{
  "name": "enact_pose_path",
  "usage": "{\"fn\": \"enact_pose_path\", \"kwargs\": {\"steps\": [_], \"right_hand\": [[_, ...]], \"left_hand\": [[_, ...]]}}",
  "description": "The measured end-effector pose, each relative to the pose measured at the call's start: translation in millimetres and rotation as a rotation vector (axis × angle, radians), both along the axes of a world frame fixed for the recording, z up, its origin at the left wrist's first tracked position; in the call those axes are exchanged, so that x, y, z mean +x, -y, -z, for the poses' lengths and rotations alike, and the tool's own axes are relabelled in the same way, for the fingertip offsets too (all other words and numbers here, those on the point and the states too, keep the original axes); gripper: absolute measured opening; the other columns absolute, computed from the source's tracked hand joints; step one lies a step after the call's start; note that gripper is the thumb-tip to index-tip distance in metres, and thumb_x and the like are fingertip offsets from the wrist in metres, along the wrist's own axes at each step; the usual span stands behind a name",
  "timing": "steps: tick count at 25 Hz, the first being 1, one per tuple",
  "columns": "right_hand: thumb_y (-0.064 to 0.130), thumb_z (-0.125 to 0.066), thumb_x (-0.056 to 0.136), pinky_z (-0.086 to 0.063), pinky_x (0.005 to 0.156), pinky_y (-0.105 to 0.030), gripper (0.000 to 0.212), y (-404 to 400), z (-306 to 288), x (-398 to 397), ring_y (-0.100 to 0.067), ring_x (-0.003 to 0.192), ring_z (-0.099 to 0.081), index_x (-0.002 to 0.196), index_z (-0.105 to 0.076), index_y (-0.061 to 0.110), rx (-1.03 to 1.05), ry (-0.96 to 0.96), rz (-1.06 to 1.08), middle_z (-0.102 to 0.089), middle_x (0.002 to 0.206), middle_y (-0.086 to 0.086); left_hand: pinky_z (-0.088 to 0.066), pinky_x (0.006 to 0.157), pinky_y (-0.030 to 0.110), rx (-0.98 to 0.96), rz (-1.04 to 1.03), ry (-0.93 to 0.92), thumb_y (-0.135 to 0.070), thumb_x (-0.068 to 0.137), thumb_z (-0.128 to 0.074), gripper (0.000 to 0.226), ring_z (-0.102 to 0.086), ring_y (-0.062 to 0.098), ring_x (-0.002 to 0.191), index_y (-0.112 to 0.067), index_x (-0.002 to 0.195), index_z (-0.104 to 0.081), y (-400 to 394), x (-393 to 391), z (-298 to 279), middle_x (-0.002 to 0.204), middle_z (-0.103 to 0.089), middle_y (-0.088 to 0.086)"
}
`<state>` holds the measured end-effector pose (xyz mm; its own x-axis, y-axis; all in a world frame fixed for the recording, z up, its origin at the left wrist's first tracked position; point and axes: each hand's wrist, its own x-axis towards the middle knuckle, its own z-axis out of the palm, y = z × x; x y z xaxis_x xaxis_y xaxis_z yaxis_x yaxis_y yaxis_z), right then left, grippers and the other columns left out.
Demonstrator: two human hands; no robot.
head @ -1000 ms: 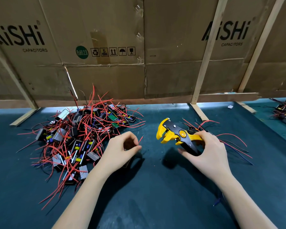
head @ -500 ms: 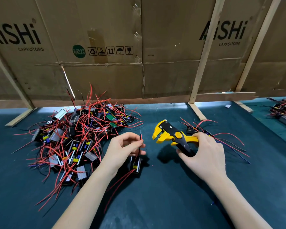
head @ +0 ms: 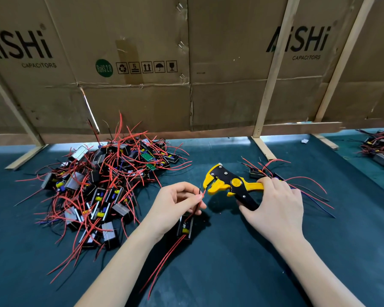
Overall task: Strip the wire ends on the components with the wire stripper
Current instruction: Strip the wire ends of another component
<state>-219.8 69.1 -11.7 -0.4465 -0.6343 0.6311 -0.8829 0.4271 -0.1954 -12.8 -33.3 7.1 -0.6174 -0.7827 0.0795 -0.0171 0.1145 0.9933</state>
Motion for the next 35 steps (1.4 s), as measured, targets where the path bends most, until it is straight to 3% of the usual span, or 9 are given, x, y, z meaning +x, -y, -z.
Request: {"fn": "enact_pose_path", "kwargs": {"steps": [6, 12, 28, 35], "right_hand": [[0.045, -0.083, 0.058, -0.037, 0.073, -0.039, 0.052, 0.5, 0.8, 2.6, -0.031, 0.081, -0.059, 0.092, -0.064, 0.009, -0.009, -0.025, -0.038, -0.061, 0.081, -0.002], [0.045, -0.083, 0.057, -0.037, 0.072, -0.039, 0.051, 0.6, 0.6, 2.3, -0.03, 0.08, -0.059, 0.089, -0.063, 0.011, -0.015, -0.029, -0.06, -0.061, 0.081, 0.0], [0.042, -0.084, 0.057, -0.041, 0.065, -0.038, 0.044, -0.5, -1.7, 2.9, -0.032, 0.07, -0.061, 0.079, -0.064, 0.01, -0.139, -0.07, -0.062, -0.061, 0.07, -0.002], [0.046, -0.068, 0.063, -0.036, 0.064, -0.037, 0.04, 0.9, -2.6, 2.8, -0.033, 0.068, -0.058, 0.08, -0.064, 0.009, -0.202, -0.138, -0.051, -0.059, 0.069, -0.003]], "left_hand": [[-0.045, 0.061, 0.016, -0.143, -0.133, 0.065, -0.005, 0.087, -0.068, 0.015, -0.058, 0.009, 0.061, -0.014, 0.075, -0.069, -1.8, -2.4, 4.2, 0.058, -0.059, -0.007], [-0.047, 0.063, 0.02, -0.196, -0.17, 0.085, -0.007, 0.09, -0.064, 0.011, -0.054, 0.011, 0.059, -0.012, 0.08, -0.067, 0.2, -3.5, 6.6, 0.059, -0.062, -0.005], [-0.051, 0.062, 0.017, -0.078, -0.172, -0.006, -0.004, 0.092, -0.063, 0.009, -0.066, 0.013, 0.062, -0.007, 0.084, -0.066, -4.6, -6.9, 6.1, 0.07, -0.073, 0.007], [-0.05, 0.061, 0.015, -0.004, -0.169, -0.045, -0.005, 0.093, -0.062, 0.009, -0.065, 0.012, 0.061, -0.005, 0.086, -0.067, -7.3, -8.1, 2.0, 0.071, -0.073, 0.007]]}}
